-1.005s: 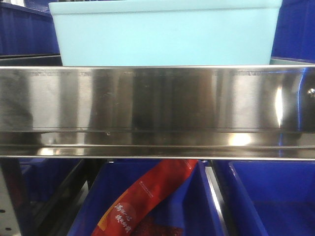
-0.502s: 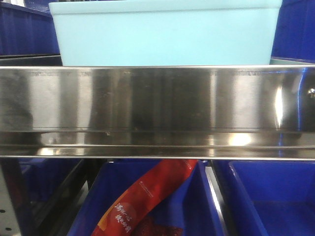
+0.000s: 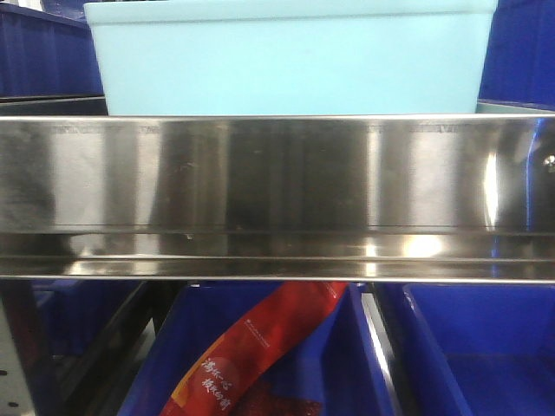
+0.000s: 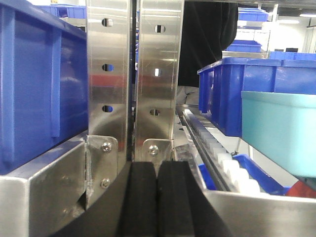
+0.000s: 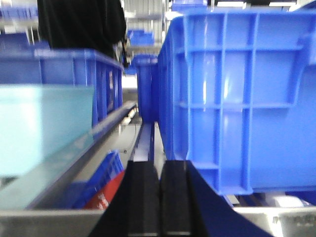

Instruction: Fetch blue bin and place on conveyor start

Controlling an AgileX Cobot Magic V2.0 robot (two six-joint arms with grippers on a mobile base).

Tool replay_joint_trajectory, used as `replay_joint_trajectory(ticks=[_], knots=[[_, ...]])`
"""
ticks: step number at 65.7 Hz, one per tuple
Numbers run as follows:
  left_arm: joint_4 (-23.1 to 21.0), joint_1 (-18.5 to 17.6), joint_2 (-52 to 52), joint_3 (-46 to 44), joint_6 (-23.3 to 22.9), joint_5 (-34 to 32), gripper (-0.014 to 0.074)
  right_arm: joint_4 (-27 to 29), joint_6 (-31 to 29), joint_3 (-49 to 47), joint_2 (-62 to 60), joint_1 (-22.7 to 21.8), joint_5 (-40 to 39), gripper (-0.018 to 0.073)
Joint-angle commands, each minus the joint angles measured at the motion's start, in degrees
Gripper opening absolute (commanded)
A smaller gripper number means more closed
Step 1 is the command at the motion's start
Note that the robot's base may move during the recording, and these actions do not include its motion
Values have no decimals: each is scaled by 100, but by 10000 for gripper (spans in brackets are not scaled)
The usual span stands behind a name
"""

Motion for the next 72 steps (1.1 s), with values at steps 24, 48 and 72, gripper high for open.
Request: replay_joint_trajectory(ticks=[24, 48, 72], knots=[[346, -21, 629, -2604, -17, 2040, 333, 116, -41, -2895, 996, -33, 2509, 303], [-48, -484, 2338, -3816, 643, 2671, 495, 89, -644, -3472, 2257, 144, 2571, 538], [-246, -2459, 5100, -5778, 679, 3540, 495, 143, -706, -5317, 4261, 1116, 3721, 538]])
